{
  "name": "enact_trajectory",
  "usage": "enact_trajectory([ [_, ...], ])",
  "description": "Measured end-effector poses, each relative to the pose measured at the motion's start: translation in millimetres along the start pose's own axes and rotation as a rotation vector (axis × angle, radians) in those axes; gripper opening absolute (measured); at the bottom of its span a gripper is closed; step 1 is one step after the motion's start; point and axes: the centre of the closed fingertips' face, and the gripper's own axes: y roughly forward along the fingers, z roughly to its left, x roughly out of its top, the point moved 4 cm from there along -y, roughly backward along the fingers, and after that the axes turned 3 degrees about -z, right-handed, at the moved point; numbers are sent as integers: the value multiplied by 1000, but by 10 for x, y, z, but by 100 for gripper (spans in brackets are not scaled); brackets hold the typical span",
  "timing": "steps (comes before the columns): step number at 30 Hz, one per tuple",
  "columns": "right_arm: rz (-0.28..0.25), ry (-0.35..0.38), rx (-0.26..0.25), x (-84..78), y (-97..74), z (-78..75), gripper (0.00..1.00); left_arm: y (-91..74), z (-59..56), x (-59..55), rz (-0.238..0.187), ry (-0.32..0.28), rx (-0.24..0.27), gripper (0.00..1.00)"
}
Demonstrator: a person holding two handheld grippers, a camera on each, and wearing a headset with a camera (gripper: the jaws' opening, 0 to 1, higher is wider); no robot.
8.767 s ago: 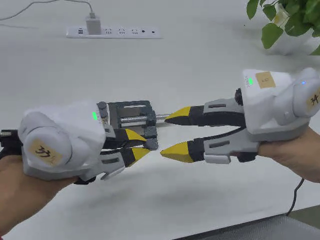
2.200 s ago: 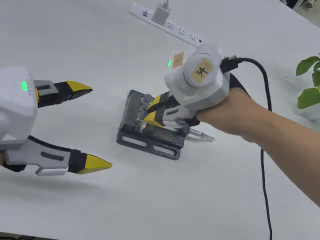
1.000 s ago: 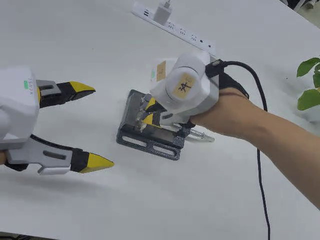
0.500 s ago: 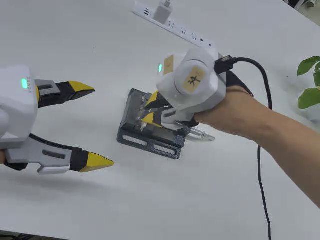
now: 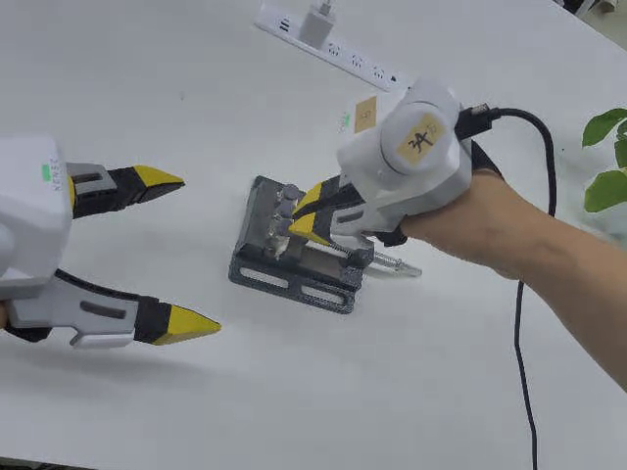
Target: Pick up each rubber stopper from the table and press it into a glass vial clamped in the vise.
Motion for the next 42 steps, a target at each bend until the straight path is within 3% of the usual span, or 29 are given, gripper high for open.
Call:
enact_trajectory([
  [19, 30, -14, 13, -32, 76, -7, 2, 1, 5, 1, -4, -9, 1, 80],
  [26, 30, 22, 29, -33, 75, -37, 2, 5, 14, -3, -6, -12, 5, 79],
  [42, 68, 22, 33, -15, 104, -32, 2, 35, 33, 5, -23, -22, 11, 77],
])
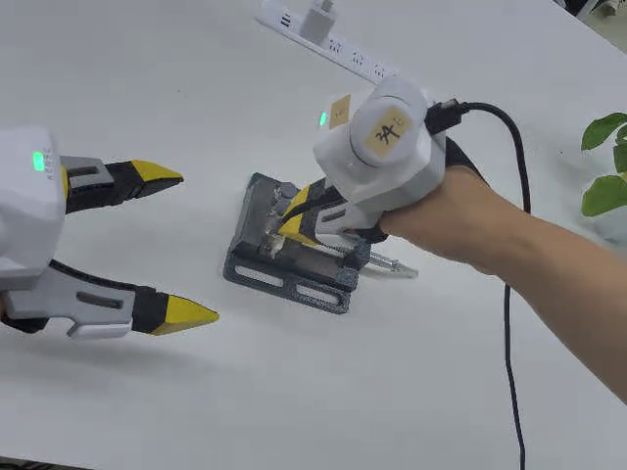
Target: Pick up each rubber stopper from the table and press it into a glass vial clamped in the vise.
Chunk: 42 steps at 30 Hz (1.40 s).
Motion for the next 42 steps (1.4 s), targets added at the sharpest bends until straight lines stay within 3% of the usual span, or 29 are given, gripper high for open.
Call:
enact_trajectory([
  [14, 61, -30, 33, 36, 32, -18, 2, 32, 14, 17, -14, -3, -2, 77],
  [27, 95, -4, 55, 44, 20, -1, 1, -1, 70, 35, -18, -7, 16, 76],
  [42, 132, -101, 31, 61, 40, 37, 0, 24, 89, 55, -24, -10, 20, 74],
])
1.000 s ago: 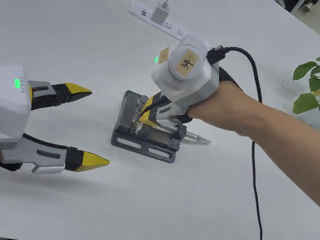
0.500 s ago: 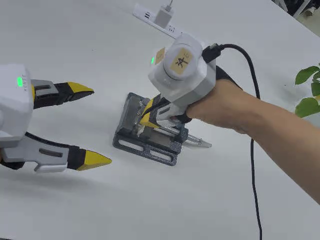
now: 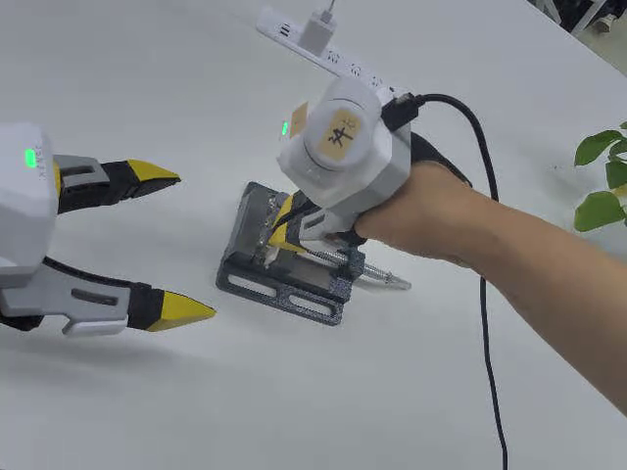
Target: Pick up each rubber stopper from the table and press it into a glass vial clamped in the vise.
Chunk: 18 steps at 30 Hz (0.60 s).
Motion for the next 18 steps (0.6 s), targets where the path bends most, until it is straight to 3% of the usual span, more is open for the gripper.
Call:
enact_trajectory([
  [8, 22, -53, -11, 9, 14, 6, 0, 8, 10, 8, -2, 1, 3, 74],
  [12, 40, -32, 6, 16, 24, -24, 0, 11, 7, 30, -3, 6, 5, 74],
  [18, 24, -2, 21, 6, 18, -35, 0, -13, -4, 85, -11, 13, 13, 74],
])
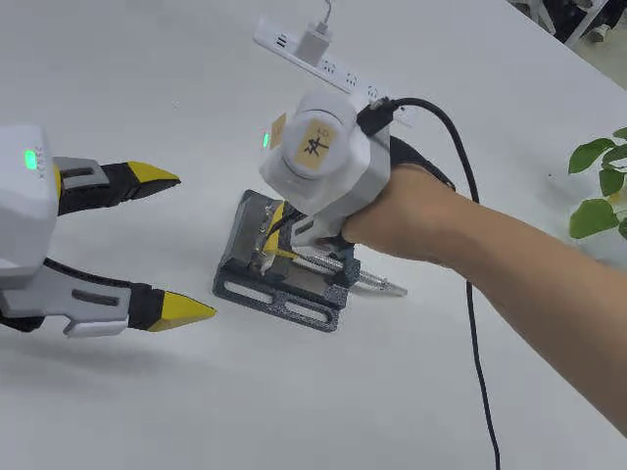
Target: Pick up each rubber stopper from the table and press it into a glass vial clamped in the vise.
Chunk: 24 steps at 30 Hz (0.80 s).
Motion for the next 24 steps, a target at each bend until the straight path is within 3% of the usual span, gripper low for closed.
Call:
enact_trajectory([
  [3, -14, 20, -1, -4, -13, 1, 0, -17, -33, 19, 6, 9, -6, 74],
  [4, -23, 73, -3, -9, -18, 7, 0, -28, -49, 27, 10, 16, -8, 74],
  [6, -23, 48, -9, -6, -22, 19, 1, -55, -63, 53, 11, 24, -6, 74],
  [11, -40, 90, -26, -17, -35, 29, 2, -115, -85, 91, 8, 30, 5, 74],
  [17, -62, 77, -48, -33, -40, 50, 2, -158, -111, 106, 13, 40, 12, 74],
  [24, -119, 104, -72, -61, -45, 55, 2, -196, -146, 121, 25, 53, 13, 74],
])
